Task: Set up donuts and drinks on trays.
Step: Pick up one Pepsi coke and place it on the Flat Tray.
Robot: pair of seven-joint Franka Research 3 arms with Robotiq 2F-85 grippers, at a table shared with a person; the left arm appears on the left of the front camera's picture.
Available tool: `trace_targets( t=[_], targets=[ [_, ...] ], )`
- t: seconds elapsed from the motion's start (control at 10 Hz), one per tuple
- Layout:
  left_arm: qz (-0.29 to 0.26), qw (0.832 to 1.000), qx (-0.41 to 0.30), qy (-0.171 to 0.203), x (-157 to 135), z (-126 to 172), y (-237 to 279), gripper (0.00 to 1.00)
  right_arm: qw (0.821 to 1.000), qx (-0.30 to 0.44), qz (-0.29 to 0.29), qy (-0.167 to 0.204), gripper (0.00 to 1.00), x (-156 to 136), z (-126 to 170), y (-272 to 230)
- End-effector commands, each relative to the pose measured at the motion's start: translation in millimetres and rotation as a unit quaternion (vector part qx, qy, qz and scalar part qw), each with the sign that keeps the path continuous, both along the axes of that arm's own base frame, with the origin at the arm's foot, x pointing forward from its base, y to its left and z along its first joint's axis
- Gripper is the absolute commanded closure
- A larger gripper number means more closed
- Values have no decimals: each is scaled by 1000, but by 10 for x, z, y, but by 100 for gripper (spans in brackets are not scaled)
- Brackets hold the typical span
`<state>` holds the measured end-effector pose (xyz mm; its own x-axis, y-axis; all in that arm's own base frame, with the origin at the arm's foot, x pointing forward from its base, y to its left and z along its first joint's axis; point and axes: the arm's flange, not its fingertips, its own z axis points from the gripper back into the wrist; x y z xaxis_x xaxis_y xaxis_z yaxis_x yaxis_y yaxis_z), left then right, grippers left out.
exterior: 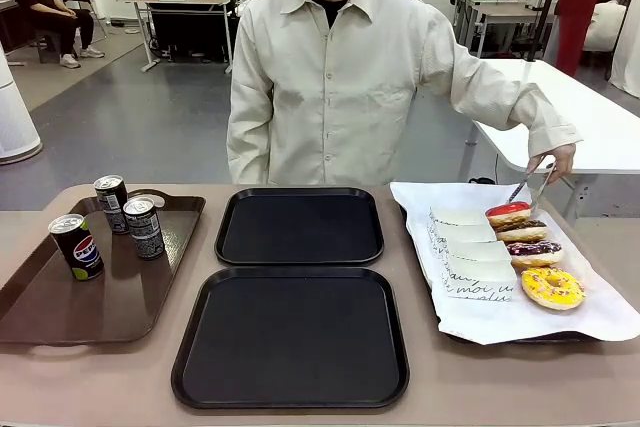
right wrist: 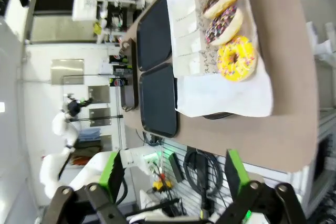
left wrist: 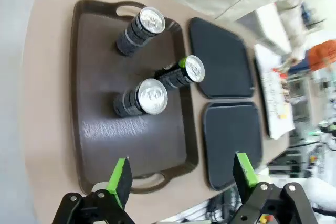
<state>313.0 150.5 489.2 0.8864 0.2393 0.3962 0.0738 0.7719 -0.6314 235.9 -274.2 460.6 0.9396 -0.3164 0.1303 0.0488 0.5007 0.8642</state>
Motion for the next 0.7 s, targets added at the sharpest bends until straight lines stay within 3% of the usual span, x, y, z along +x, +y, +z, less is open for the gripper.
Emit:
trace_targets(
  t=[0.0, 0.1, 0.3, 0.6],
  targets=[
    [14, 986, 166, 24, 296, 401, -396, 0, 1000, 10, -1, -8, 0, -9, -5, -19],
    [37, 973, 226, 23, 476, 567, -578, 0, 1000, 10, -1, -8, 0, -9, -5, -19],
    [33, 944, 322, 65, 851, 620, -891, 0, 1000, 10, -1, -8, 0, -9, -5, -19],
    [-38, 935, 323, 144, 1160, 303, -1239, 0, 1000, 10, -1, -8, 0, -9, -5, -19]
  ],
)
